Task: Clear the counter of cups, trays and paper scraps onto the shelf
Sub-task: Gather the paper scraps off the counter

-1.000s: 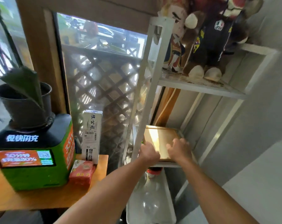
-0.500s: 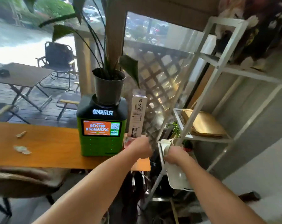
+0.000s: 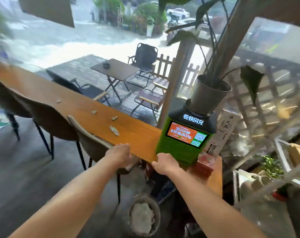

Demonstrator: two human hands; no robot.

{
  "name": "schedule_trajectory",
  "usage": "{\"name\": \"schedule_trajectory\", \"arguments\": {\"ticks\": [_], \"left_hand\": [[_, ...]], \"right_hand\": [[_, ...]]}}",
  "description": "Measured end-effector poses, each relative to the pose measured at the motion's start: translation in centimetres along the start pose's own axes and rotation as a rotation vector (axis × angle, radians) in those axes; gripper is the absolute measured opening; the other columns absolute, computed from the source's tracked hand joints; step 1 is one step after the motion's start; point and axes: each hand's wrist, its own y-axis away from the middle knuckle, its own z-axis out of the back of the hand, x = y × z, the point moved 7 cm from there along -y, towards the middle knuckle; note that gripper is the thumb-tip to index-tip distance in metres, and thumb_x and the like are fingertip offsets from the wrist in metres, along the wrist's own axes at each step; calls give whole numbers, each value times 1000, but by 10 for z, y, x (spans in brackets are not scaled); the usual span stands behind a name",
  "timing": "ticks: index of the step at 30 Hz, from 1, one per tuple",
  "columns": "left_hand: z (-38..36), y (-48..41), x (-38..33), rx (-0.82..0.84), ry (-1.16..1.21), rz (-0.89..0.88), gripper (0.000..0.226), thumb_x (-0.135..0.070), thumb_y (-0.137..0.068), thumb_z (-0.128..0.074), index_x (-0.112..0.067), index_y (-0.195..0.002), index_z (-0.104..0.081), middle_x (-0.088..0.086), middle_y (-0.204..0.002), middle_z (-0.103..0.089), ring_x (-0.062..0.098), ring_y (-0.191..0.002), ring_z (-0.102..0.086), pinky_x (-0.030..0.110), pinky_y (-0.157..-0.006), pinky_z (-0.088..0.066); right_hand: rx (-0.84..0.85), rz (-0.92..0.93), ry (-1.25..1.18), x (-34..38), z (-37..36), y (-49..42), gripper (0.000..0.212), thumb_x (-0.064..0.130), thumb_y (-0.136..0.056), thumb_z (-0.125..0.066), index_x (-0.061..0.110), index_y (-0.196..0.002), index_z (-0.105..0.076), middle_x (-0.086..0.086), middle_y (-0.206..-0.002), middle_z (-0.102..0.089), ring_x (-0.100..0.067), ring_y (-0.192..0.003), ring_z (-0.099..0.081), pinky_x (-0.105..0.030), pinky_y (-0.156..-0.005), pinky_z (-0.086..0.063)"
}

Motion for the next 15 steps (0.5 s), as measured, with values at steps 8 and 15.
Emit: {"name": "schedule_trajectory", "arguments": {"ticks": [8, 15], "left_hand": [[19, 11, 123, -42, -50, 248, 10, -26, -96, -45, -17, -100, -45, 10, -119, -58, 32, -108, -59, 38, -76, -44], [32, -46, 134, -34, -33, 165, 8, -26, -98, -43, -18, -98, -45, 8, -117, -58, 31, -107, -58, 39, -79, -47]], "right_hand": [[81, 193, 18, 122, -23, -49, 32, 41, -94, -51, 15, -106, -65, -7, -108, -67, -27, -94, -63, -37, -77, -54], [148, 132, -35, 135, -38, -91, 26, 41, -91, -53, 19, -96, -65, -2, -96, -66, -23, -84, -63, -39, -75, -56]]}}
